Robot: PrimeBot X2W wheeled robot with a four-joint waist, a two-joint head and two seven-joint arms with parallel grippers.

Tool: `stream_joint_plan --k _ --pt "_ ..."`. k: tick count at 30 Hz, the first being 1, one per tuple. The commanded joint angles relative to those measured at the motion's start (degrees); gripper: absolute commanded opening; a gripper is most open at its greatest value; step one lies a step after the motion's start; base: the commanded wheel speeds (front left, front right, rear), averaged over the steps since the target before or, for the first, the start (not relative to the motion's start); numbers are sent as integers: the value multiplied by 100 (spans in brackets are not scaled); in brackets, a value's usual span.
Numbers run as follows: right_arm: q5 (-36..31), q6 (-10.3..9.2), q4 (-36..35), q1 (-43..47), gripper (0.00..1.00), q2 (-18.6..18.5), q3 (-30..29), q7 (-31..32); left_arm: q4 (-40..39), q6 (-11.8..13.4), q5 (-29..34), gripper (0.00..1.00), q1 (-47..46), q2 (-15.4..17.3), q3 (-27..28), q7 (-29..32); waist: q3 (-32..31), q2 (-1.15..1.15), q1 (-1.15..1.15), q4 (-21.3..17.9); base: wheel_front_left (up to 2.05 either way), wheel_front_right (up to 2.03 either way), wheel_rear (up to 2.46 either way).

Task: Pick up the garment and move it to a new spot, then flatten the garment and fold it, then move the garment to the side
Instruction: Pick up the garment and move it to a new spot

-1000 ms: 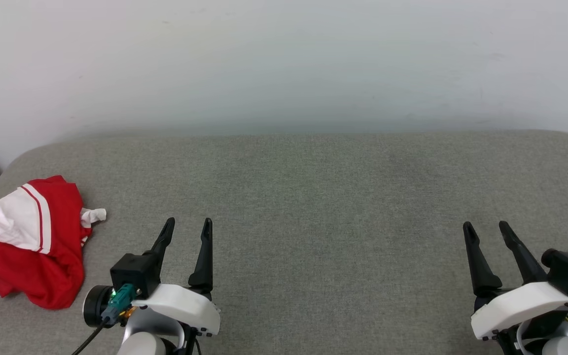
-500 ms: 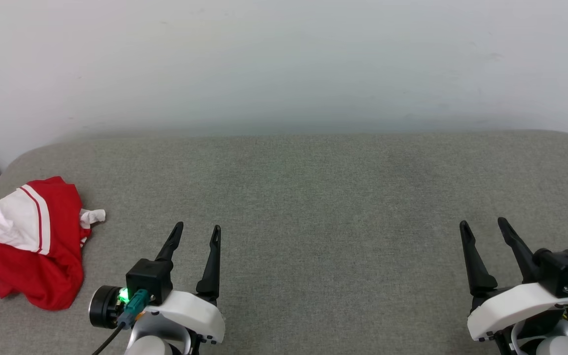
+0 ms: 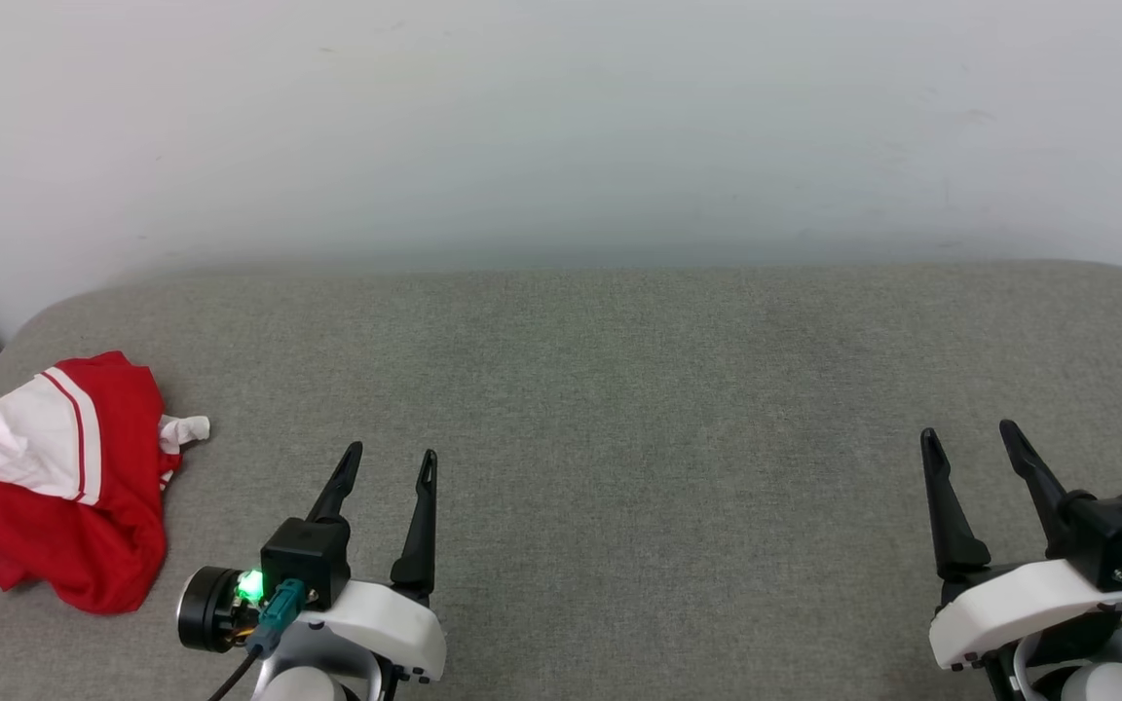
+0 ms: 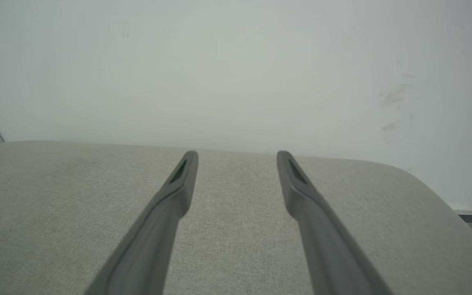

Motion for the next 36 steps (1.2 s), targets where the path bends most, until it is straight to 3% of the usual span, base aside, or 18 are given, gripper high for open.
stream_joint_plan --k 1,16,36 --pt "-91 -2 -35 28 100 27 -11 -27 17 20 80 100 -50 -4 21 -59 -3 0 0 4 0 0 0" --pt "-168 -2 -106 4 100 74 33 -18 160 32 35 100 -124 -94 248 -88 14 0 0 326 0 0 0" --pt "1 -2 -483 -33 100 101 376 74 11 133 -157 100 -113 -94 942 -82 192 0 0 2008 0 0 0"
